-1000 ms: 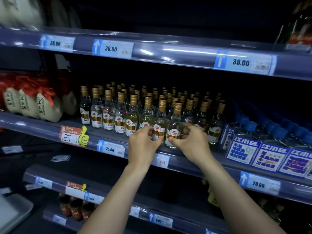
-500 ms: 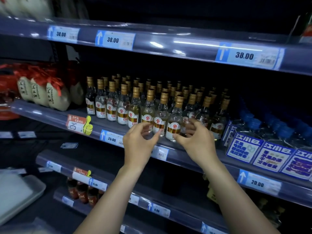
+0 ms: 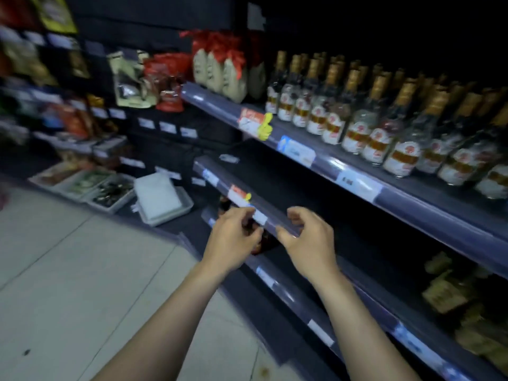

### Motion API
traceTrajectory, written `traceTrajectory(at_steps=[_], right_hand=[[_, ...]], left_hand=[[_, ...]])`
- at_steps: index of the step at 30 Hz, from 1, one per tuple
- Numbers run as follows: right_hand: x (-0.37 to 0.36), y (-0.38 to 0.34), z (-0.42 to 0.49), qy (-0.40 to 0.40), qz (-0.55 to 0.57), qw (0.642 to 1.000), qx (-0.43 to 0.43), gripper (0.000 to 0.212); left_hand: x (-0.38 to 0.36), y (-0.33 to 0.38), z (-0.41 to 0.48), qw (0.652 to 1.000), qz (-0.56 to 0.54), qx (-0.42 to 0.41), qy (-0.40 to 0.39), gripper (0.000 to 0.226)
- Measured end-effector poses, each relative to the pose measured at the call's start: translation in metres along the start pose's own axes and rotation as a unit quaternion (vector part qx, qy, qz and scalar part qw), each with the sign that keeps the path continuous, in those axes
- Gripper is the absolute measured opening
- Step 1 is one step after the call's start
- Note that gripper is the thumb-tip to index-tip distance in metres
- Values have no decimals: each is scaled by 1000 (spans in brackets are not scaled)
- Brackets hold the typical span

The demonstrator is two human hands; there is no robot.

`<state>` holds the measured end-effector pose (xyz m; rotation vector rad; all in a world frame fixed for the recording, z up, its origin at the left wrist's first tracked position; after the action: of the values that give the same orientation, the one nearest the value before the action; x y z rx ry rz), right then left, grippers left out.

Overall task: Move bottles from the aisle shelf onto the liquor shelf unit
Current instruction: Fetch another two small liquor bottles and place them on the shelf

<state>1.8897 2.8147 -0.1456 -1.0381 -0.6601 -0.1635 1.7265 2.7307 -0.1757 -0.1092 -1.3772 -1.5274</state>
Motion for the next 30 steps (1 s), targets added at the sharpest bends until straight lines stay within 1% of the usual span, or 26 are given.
traceTrajectory(at_steps=[3,4,5,7,9,11,16,21,24,30], right_hand=[[-75,-17,-34,-96,-13,995,3,19],[-104,-24,-47,-144,-13,989,-8,18],[-134,-31,-61,-196,-18,980,-23,25],[-196,-51,-93,-283,-42,957,-41,45],[-257,-79,-132,-351,-51,934,-46,52],[-317,-115,-175,-415,-65,907,-36,59],[-440,-216,-274,-521,-67,850,21,62],[-540,-315,-352,-601,-74,790,95,61],[-592,-369,-398,-643,-81,748,145,61],[-706,-475,-501,-712,-79,659,229,60]], left_hand=[[39,-66,-44,997,34,48,-51,35],[55,-91,-63,995,41,71,-61,35],[73,-118,-83,991,51,102,-70,37],[112,-176,-129,977,80,172,-96,47],[154,-233,-180,957,105,240,-123,57],[201,-283,-231,939,113,300,-127,63],[314,-368,-347,900,112,414,-83,68],[422,-426,-445,855,101,508,17,64],[474,-454,-501,823,82,557,71,63],[562,-518,-606,743,55,650,150,63]])
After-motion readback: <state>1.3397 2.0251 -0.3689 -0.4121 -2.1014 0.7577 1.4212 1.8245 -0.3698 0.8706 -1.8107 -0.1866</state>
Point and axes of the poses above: each hand's wrist, its own z-axis towards the middle knuckle, its own x-axis out of the back of the hand, y = z × x, the point moved 5 cm from there along z, towards the middle knuckle, and after that the axes turned 3 degrees about z, right-handed, at the moved point
